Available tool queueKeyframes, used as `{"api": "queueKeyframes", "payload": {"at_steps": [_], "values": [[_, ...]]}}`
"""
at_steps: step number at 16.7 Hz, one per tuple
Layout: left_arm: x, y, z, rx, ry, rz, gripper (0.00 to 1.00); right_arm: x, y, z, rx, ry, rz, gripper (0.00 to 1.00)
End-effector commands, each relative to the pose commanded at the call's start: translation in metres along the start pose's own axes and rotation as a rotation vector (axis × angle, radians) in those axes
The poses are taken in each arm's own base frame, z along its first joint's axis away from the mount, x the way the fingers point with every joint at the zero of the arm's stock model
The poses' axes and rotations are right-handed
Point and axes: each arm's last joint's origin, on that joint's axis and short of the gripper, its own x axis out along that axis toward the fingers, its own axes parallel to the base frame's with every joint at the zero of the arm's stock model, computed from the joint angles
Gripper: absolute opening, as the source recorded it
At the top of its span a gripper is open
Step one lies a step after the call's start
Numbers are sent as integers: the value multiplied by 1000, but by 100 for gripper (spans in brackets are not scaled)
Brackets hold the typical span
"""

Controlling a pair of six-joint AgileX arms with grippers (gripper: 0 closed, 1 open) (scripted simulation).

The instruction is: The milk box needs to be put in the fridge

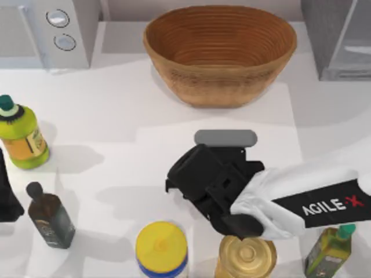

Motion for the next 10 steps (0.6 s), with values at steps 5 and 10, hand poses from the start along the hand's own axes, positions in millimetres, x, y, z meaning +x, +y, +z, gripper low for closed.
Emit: {"api": "queueKeyframes", "payload": {"at_steps": [5,10], "values": [[0,0,0,0,0,0,100,0,0,0,0,0,0,0],[0,0,0,0,0,0,100,0,0,0,0,0,0,0]]}}
